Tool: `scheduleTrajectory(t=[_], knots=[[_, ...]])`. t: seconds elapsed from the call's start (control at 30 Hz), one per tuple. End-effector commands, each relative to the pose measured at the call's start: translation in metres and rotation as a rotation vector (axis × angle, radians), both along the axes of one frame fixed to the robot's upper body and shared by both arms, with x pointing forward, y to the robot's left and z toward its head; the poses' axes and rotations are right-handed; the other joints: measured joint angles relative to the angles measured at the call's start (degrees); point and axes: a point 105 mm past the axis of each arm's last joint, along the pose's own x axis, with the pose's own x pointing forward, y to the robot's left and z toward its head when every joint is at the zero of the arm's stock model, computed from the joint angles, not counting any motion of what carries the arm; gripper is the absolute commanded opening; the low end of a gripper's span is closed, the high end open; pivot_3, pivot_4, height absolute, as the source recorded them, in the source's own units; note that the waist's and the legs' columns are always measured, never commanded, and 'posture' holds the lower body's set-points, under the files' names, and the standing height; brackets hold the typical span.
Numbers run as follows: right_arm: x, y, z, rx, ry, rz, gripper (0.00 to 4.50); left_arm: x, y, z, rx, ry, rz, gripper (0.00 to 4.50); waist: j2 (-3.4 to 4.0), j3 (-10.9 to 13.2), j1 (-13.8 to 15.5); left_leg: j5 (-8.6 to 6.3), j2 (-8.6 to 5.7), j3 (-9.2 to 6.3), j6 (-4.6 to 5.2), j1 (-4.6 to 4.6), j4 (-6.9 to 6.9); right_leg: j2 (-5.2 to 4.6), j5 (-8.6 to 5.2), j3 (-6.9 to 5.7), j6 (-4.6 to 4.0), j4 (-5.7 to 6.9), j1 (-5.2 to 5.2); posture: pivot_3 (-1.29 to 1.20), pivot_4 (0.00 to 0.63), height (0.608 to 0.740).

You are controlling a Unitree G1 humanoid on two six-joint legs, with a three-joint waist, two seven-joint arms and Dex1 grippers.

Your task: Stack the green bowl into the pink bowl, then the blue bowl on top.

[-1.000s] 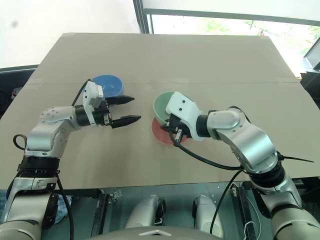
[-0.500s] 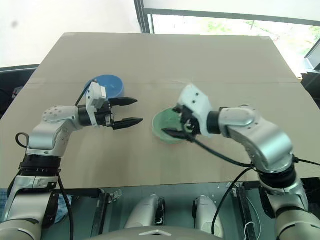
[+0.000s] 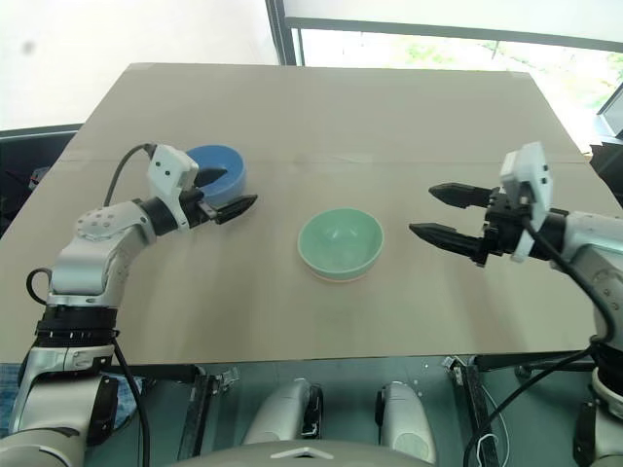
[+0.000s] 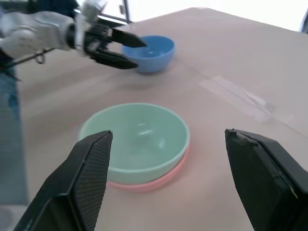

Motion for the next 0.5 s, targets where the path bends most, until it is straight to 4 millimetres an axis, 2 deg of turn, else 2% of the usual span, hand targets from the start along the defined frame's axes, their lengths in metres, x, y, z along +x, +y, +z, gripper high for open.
scheduleTrajectory(t=[0.03, 0.23, 0.5], knots=[[-0.016, 0.002, 0.026, 0.045, -0.084, 0.104, 3.9, 0.006, 0.023, -0.004, 0.087, -0.016, 0.086, 4.5, 0.0, 0.0, 0.0, 0.0, 0.0, 0.0, 0.0, 0.09, 0.01, 0.0, 0.0, 0.0, 0.0, -0.01, 0.07, 0.0, 0.15, 0.74], [-0.021, 0.009, 0.03, 0.04, -0.097, 0.141, 3.9, 0.015, 0.041, -0.009, 0.134, -0.007, 0.151, 4.5, -0.04, 0.0, 0.4, -0.01, 0.01, -0.07, 0.01, 0.0, 0.05, -0.03, 0.0, -0.09, 0.0, 0.01, 0.08, 0.0, 0.15, 0.74], [-0.021, 0.011, 0.019, 0.007, -0.085, 0.122, 3.9, 0.029, 0.028, -0.009, 0.164, -0.022, 0.095, 4.5, -0.04, 0.0, 0.3, -0.02, -0.04, -0.08, 0.03, -0.07, 0.06, -0.05, 0.0, -0.14, 0.01, 0.02, 0.09, 0.0, 0.15, 0.74]])
